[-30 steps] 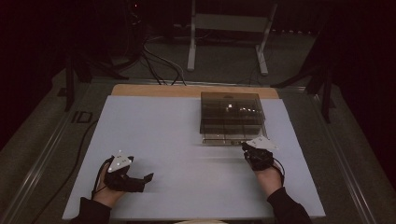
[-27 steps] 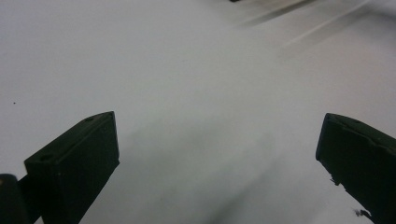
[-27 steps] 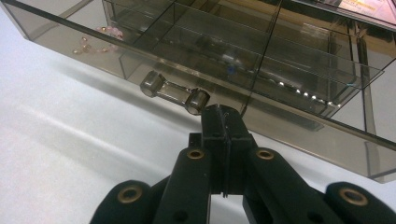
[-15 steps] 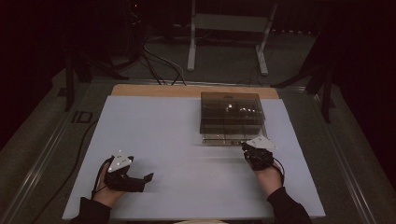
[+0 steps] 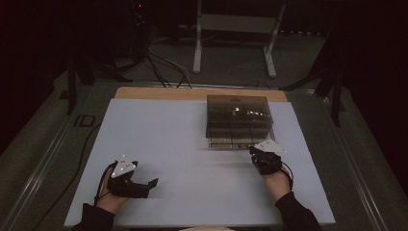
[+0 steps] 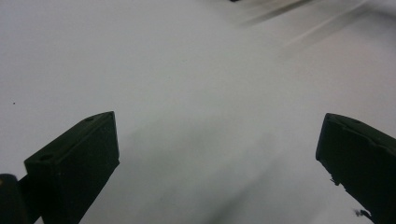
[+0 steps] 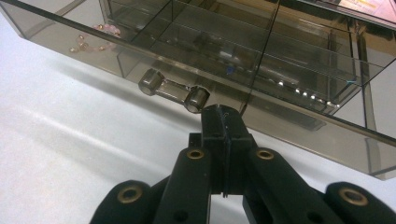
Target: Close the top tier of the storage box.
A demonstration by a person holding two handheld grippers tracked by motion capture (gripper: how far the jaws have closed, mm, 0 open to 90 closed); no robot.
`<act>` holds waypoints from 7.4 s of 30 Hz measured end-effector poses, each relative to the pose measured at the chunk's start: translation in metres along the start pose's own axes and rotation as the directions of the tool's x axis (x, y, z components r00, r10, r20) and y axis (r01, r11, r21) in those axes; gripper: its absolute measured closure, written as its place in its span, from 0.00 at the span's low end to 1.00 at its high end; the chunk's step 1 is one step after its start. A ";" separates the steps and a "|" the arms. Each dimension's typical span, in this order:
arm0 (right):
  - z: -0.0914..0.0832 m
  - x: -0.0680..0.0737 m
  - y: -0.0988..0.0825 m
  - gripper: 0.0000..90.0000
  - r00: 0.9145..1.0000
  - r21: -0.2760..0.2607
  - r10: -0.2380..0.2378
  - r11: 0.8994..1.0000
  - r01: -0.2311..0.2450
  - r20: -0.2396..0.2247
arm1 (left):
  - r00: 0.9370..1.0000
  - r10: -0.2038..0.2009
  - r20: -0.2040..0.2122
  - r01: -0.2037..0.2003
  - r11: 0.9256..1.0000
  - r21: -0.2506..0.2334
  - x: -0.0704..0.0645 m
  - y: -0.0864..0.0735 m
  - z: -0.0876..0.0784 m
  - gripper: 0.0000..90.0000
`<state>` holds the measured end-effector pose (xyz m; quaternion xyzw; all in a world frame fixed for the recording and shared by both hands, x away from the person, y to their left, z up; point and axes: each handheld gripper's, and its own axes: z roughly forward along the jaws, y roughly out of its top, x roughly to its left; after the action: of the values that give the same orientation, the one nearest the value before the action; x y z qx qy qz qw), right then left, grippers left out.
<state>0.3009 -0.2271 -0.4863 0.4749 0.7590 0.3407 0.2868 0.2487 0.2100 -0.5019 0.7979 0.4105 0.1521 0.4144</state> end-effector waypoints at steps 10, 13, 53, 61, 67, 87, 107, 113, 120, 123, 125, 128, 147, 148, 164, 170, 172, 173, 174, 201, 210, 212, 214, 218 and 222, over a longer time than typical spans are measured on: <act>0.001 -0.001 0.002 1.00 1.000 -0.003 -0.001 1.000 0.001 0.000 | 1.000 -0.001 -0.002 0.001 1.000 -0.002 0.000 0.000 0.000 0.01; 0.002 -0.001 0.003 1.00 1.000 -0.003 -0.003 1.000 0.003 0.000 | 1.000 -0.001 -0.002 0.001 1.000 -0.003 0.000 0.000 0.000 0.01; 0.010 -0.001 0.014 1.00 1.000 -0.015 -0.002 1.000 0.002 0.006 | 1.000 0.001 -0.001 -0.001 1.000 0.000 0.000 0.000 0.000 0.01; 0.012 -0.001 0.018 1.00 1.000 -0.021 -0.002 1.000 0.002 0.007 | 1.000 0.000 0.001 0.000 1.000 0.000 0.000 0.000 0.000 0.01; 0.013 -0.002 0.021 1.00 1.000 -0.026 -0.001 1.000 0.001 0.011 | 1.000 -0.001 0.000 0.001 1.000 -0.002 0.000 0.000 -0.001 0.01; 0.012 -0.010 0.029 1.00 0.999 -0.048 0.017 0.999 -0.016 0.028 | 1.000 0.002 -0.002 -0.002 1.000 -0.005 0.000 0.000 -0.001 0.01; 0.017 -0.009 0.034 1.00 0.999 -0.050 0.014 0.999 -0.013 0.032 | 1.000 0.002 -0.001 -0.002 1.000 -0.003 0.000 0.000 -0.001 0.01; 0.020 -0.010 0.036 1.00 0.999 -0.047 0.018 0.999 -0.016 0.034 | 1.000 0.003 -0.001 -0.003 1.000 -0.003 0.000 0.000 -0.001 0.01; 0.022 -0.010 0.038 1.00 0.999 -0.046 0.015 0.999 -0.014 0.037 | 1.000 0.003 0.001 -0.003 1.000 -0.005 0.000 0.001 -0.001 0.01; 0.023 -0.010 0.039 1.00 0.999 -0.046 0.019 0.999 -0.017 0.037 | 1.000 0.003 0.000 -0.003 1.000 -0.005 0.000 0.001 -0.001 0.01; 0.023 -0.011 0.040 1.00 0.999 -0.049 0.019 0.999 -0.017 0.038 | 1.000 0.002 0.000 -0.002 1.000 -0.006 0.000 0.001 -0.001 0.01; 0.024 -0.011 0.041 1.00 0.999 -0.050 0.021 0.999 -0.019 0.039 | 1.000 0.001 -0.001 -0.001 1.000 -0.006 0.000 0.001 -0.001 0.01; 0.038 -0.013 0.044 1.00 0.998 -0.027 0.030 0.999 -0.029 0.048 | 1.000 0.001 -0.001 -0.001 1.000 -0.007 0.000 0.001 -0.002 0.01; 0.039 -0.014 0.044 1.00 0.998 -0.026 0.031 0.999 -0.030 0.049 | 1.000 0.001 -0.002 -0.001 1.000 -0.007 0.000 0.001 -0.002 0.01; 0.050 -0.016 0.047 1.00 0.997 -0.022 0.048 0.999 -0.047 0.057 | 1.000 0.002 -0.002 -0.002 1.000 -0.007 0.000 0.000 -0.001 0.01; 0.054 -0.018 0.049 1.00 0.997 -0.022 0.051 0.999 -0.050 0.062 | 1.000 0.002 -0.001 -0.002 1.000 -0.007 0.001 0.000 -0.001 0.01; 0.056 -0.020 0.050 1.00 0.996 -0.021 0.056 0.998 -0.055 0.064 | 1.000 0.001 -0.001 -0.001 1.000 -0.005 0.001 0.000 -0.001 0.01; 0.057 -0.020 0.051 1.00 0.997 -0.015 0.060 0.998 -0.059 0.053 | 1.000 0.002 -0.001 -0.002 1.000 -0.005 0.001 0.000 -0.001 0.01; 0.057 -0.020 0.051 1.00 0.997 -0.017 0.056 0.998 -0.056 0.055 | 1.000 0.002 0.000 -0.002 1.000 -0.005 0.001 0.000 -0.001 0.01; 0.052 -0.022 0.046 1.00 0.996 -0.016 0.059 0.998 -0.058 0.066 | 1.000 0.004 -0.002 -0.005 1.000 -0.007 0.001 0.000 -0.001 0.01; 0.046 -0.018 0.042 0.99 0.996 -0.016 0.064 0.998 -0.063 0.056 | 1.000 0.006 -0.002 -0.007 1.000 -0.009 0.001 0.000 -0.002 0.01; 0.045 -0.017 0.042 0.98 0.996 -0.018 0.071 0.997 -0.070 0.050 | 1.000 0.007 -0.001 -0.007 1.000 -0.010 0.001 0.000 -0.002 0.01; 0.043 -0.015 0.043 0.92 0.997 -0.019 0.071 0.997 -0.070 0.043 | 1.000 0.007 0.000 -0.007 1.000 -0.011 0.001 0.000 -0.002 0.01; 0.039 -0.011 0.044 0.79 0.996 -0.032 0.073 0.997 -0.071 0.042 | 1.000 0.007 -0.001 -0.007 1.000 -0.010 0.001 0.000 -0.002 0.01; 0.039 -0.009 0.044 0.62 0.995 -0.026 0.090 0.996 -0.089 0.032 | 1.000 0.007 -0.002 -0.008 1.000 -0.012 0.001 0.001 -0.002 0.01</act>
<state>0.3576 -0.2121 -0.4743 0.5103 0.7279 0.3546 0.2899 0.2480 0.2116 -0.5000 0.7969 0.4069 0.1567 0.4180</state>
